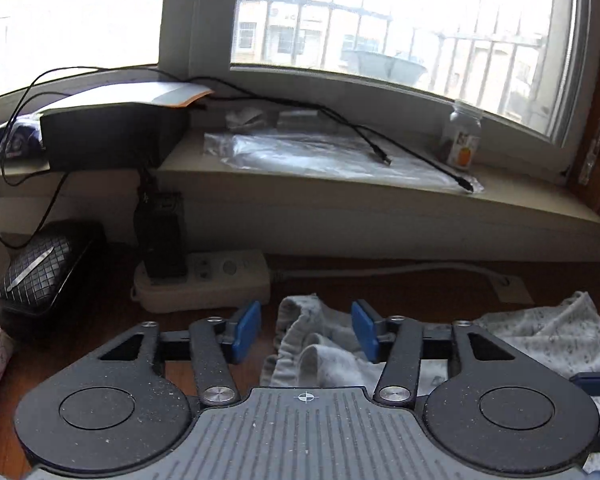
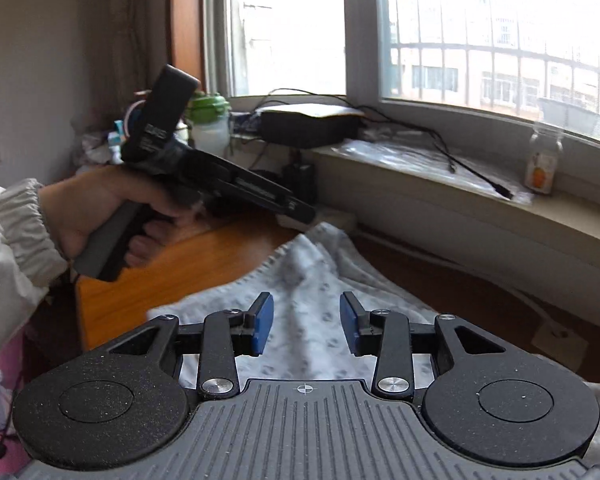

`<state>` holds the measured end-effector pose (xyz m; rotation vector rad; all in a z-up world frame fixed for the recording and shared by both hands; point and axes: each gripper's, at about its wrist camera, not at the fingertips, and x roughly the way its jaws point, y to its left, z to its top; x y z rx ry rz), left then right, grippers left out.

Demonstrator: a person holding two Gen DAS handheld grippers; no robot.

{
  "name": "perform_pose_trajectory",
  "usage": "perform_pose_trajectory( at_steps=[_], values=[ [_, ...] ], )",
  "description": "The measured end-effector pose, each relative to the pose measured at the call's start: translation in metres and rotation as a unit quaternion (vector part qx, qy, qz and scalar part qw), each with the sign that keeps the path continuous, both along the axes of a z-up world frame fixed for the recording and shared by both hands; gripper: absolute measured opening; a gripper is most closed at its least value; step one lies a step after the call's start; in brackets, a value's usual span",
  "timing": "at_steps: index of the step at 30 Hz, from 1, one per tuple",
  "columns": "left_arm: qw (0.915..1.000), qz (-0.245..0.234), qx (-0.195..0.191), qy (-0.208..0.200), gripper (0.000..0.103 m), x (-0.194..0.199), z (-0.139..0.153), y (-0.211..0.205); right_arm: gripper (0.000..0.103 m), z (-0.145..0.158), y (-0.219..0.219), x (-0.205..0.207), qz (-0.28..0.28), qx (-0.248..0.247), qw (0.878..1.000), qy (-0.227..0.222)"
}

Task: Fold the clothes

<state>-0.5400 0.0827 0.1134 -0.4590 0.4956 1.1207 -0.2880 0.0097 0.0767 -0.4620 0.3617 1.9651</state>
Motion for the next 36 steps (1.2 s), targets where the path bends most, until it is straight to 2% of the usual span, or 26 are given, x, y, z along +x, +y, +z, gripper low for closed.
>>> perform_pose_trajectory(
  at_steps=[3,6,12,18,19,21,25,28,29,31,33,34,36],
  values=[
    [0.9998,-0.018,0.012,0.004,0.067,0.017,0.001,-0.007,0.038,-0.016,-0.009,0.023,-0.02,-0.015,1.0,-0.008],
    [0.9993,-0.033,0.016,0.002,0.066,0.025,-0.01,-0.022,0.038,-0.026,-0.022,0.029,-0.012,-0.032,0.999,-0.011],
    [0.9992,-0.035,-0.006,0.019,0.056,0.013,-0.046,-0.05,0.038,-0.052,-0.045,0.02,0.023,-0.07,0.997,-0.035],
    [0.9991,-0.031,-0.012,0.025,0.054,-0.001,-0.056,-0.069,0.038,-0.07,-0.054,0.004,0.04,-0.07,0.995,-0.056],
    [0.9989,-0.034,-0.01,0.031,0.051,0.0,-0.057,-0.072,0.038,-0.071,-0.055,0.005,0.041,-0.067,0.995,-0.053],
    [0.9983,-0.041,-0.005,0.041,0.006,0.002,-0.058,-0.079,0.038,-0.073,-0.057,0.005,0.041,-0.06,0.996,-0.048],
    [0.9974,-0.037,0.008,0.062,0.005,-0.007,-0.047,-0.089,0.038,-0.074,-0.06,0.003,0.039,-0.051,0.997,-0.046],
    [0.9989,-0.025,-0.001,0.04,0.007,-0.023,-0.039,-0.085,0.038,-0.073,-0.057,0.004,0.04,-0.054,0.997,-0.043],
    [0.9987,-0.017,-0.002,0.049,0.007,-0.023,-0.037,-0.083,0.038,-0.072,-0.057,0.005,0.038,-0.056,0.997,-0.044],
    [0.9983,-0.002,0.003,0.058,0.019,-0.022,-0.034,-0.081,0.039,-0.065,-0.058,0.011,0.034,-0.058,0.997,-0.04],
    [0.999,-0.005,0.01,0.044,0.049,-0.016,-0.029,-0.08,0.039,-0.053,-0.061,0.027,0.026,-0.045,0.998,-0.031],
    [0.9991,-0.007,0.017,0.039,0.055,-0.011,-0.026,-0.08,0.039,-0.046,-0.062,0.04,0.015,-0.036,0.999,-0.028],
    [0.9984,-0.026,0.03,0.04,0.059,0.009,-0.022,-0.08,0.039,-0.034,-0.063,0.071,-0.009,-0.023,0.999,-0.023]
  ],
)
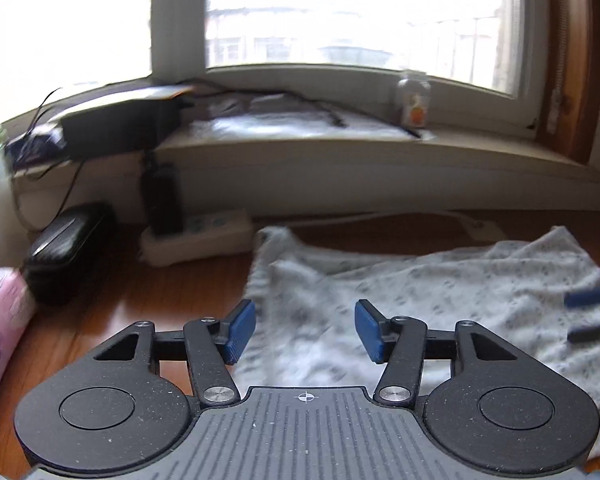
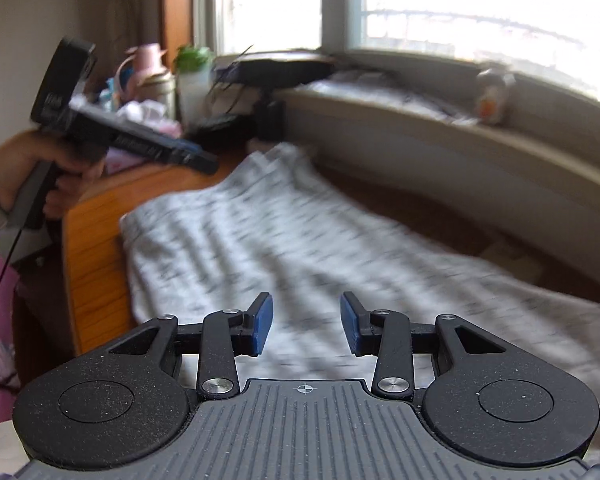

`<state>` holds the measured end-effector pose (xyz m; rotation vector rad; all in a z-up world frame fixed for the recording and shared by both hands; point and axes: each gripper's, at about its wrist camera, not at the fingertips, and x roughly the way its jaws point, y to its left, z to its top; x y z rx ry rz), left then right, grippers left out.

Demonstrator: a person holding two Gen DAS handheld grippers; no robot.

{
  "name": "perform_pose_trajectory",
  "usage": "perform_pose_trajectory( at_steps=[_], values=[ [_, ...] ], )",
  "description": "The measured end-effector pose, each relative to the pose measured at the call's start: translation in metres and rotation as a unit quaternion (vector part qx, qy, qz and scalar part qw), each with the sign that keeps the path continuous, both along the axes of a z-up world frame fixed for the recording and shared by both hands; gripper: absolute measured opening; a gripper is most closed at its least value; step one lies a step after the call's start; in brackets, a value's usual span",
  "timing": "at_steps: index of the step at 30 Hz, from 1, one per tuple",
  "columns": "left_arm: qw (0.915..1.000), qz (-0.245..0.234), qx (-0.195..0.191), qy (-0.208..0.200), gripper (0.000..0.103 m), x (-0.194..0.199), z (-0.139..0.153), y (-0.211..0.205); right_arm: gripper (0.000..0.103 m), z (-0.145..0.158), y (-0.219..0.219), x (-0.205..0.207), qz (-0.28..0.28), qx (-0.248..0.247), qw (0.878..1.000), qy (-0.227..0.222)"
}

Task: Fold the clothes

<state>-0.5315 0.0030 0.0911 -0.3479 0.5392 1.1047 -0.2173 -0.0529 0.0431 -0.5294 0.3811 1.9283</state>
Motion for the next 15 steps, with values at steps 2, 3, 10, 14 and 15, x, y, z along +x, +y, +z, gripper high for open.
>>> perform_pose_trajectory(
  at_steps=[2,3,10,14,15],
  values=[
    [0.9995,-0.03,0.005,-0.004,0.061,0.025,-0.001,0.001,0.038,0.004,0.006,0.036,-0.04,0.0,0.999,-0.003],
    [0.9987,-0.05,0.005,-0.004,0.063,0.041,-0.002,0.002,0.038,0.005,0.011,0.054,-0.063,-0.005,0.998,-0.008],
    [0.9903,-0.137,-0.007,0.021,0.063,0.137,-0.028,0.003,0.038,-0.011,0.05,0.132,-0.151,-0.023,0.987,-0.054],
    [0.9898,-0.141,-0.012,0.022,0.063,0.147,-0.044,0.006,0.047,-0.023,0.07,0.143,-0.145,-0.045,0.987,-0.046],
    [0.99,-0.139,-0.014,0.019,0.064,0.145,-0.047,0.006,0.048,-0.026,0.073,0.142,-0.141,-0.05,0.988,-0.049]
  ],
)
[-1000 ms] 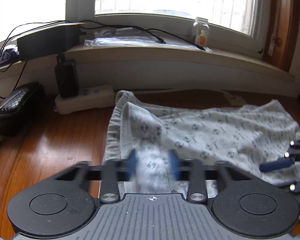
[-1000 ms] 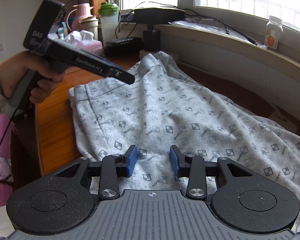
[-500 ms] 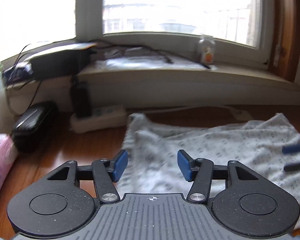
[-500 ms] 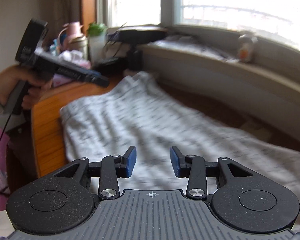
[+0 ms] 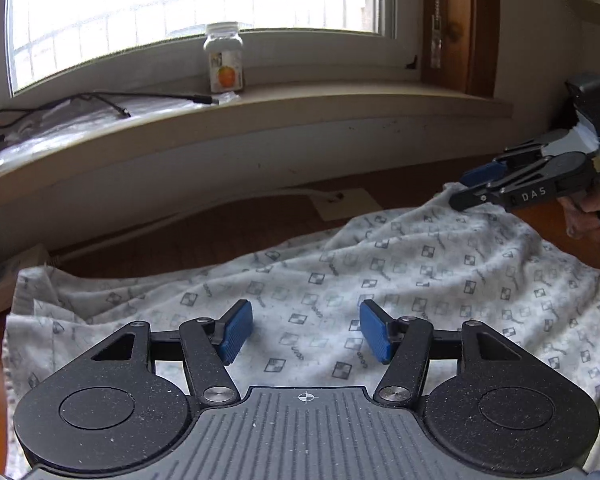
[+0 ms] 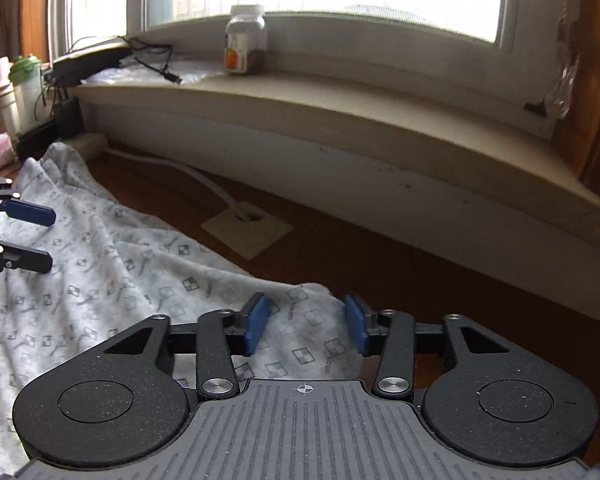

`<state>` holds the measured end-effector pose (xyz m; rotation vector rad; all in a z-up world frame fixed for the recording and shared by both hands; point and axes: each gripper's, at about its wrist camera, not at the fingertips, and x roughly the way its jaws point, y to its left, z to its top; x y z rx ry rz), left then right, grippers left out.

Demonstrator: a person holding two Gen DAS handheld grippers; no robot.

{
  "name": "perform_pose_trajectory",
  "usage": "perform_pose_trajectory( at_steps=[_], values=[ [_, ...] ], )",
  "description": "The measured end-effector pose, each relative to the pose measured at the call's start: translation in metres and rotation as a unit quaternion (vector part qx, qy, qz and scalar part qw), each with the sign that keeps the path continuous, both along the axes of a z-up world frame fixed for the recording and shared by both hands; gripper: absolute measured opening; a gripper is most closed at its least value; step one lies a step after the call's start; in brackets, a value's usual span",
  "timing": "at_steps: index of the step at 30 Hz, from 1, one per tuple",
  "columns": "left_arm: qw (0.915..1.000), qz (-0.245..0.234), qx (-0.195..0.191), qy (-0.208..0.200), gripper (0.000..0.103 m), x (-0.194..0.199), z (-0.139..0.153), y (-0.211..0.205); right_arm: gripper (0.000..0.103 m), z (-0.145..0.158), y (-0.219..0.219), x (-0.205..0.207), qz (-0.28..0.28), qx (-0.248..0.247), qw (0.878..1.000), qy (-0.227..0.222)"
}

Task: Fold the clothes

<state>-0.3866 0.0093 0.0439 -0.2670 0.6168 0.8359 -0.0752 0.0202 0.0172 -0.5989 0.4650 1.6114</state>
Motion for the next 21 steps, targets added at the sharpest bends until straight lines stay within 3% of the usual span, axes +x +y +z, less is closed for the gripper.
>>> perform_pose_trajectory(
  at_steps=[3,6,7,9,13,17,21],
  values=[
    [1.0,0.002,-0.002,-0.002,0.065,-0.004,-0.004,0.001,0.047,-0.006,0.002,0.001,0.002,-0.012,1.0,0.011],
    [1.0,0.003,-0.004,0.001,0.065,-0.007,-0.009,0.002,0.012,-0.01,-0.001,0.009,-0.002,-0.013,0.999,0.036],
    [1.0,0.003,-0.004,0.002,0.065,-0.008,-0.01,0.002,0.009,-0.01,-0.005,0.013,-0.011,-0.006,0.999,0.045],
    [1.0,0.001,-0.004,0.003,0.065,-0.01,-0.013,0.002,0.008,-0.008,-0.012,0.022,-0.037,0.014,0.998,0.055],
    [1.0,0.002,-0.002,-0.001,0.066,-0.013,-0.015,0.001,0.005,-0.007,-0.017,0.021,-0.074,0.035,0.996,0.035],
    [0.9999,0.011,0.0,0.007,0.069,-0.012,-0.01,0.001,0.016,-0.006,-0.017,0.015,-0.072,0.022,0.997,0.008],
    [0.9998,0.001,0.016,0.011,0.067,-0.006,0.001,-0.001,0.022,0.006,-0.04,0.006,-0.027,0.025,0.999,0.027]
  ],
)
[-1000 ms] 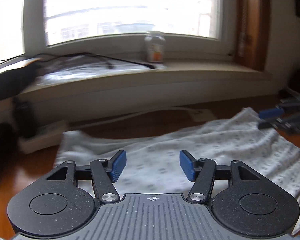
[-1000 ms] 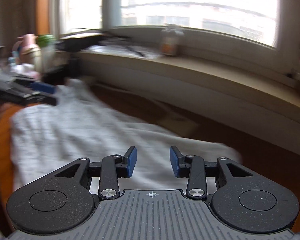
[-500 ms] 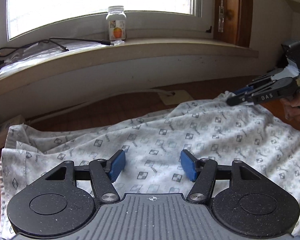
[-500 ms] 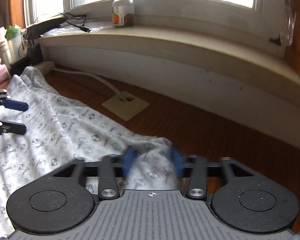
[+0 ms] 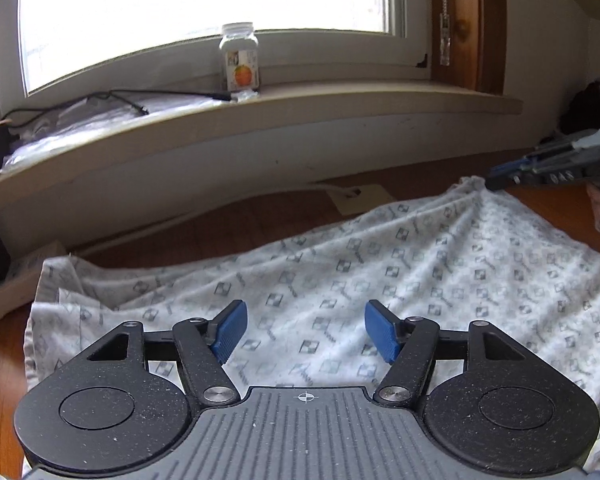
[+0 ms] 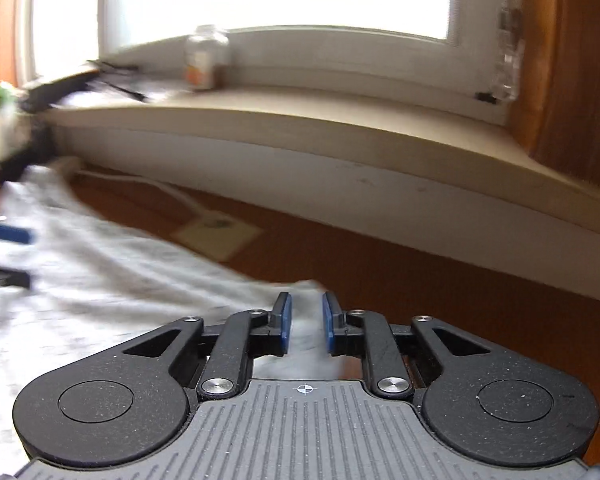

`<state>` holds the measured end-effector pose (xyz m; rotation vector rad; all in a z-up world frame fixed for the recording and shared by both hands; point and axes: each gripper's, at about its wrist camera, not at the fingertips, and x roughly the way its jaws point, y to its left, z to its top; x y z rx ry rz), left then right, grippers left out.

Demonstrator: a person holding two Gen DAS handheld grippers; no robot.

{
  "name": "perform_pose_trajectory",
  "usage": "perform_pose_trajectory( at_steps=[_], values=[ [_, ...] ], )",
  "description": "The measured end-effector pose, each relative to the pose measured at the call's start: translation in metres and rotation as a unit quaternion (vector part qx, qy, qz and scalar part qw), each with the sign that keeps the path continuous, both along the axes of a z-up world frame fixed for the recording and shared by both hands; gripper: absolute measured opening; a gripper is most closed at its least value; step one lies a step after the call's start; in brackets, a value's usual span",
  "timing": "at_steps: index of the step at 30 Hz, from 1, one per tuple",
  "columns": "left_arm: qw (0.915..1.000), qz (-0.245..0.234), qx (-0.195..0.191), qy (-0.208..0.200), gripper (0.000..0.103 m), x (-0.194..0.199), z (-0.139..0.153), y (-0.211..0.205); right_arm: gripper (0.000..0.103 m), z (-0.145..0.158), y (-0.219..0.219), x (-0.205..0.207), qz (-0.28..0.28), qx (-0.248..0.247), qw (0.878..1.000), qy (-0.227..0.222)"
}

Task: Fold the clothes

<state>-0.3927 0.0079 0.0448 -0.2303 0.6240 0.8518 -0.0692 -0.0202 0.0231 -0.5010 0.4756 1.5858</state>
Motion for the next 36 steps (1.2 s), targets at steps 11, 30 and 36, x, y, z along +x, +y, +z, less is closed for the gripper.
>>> perform_pose_trajectory(
  at_steps=[11,30,36],
  values=[
    [0.9958,-0.08,-0.036,0.027,0.021,0.065,-0.009,-0.002,0.033,-0.015,-0.069,-0.04,0.123,-0.038,0.991,-0.019],
    [0.9826,-0.182,-0.037,0.007,0.018,0.256,-0.026,-0.021,0.034,-0.015,-0.145,0.134,-0.037,-0.054,0.994,-0.086],
    [0.9799,-0.195,-0.041,0.014,0.034,0.273,-0.021,-0.024,0.048,-0.014,-0.163,0.156,-0.1,-0.047,0.99,-0.092]
  ],
)
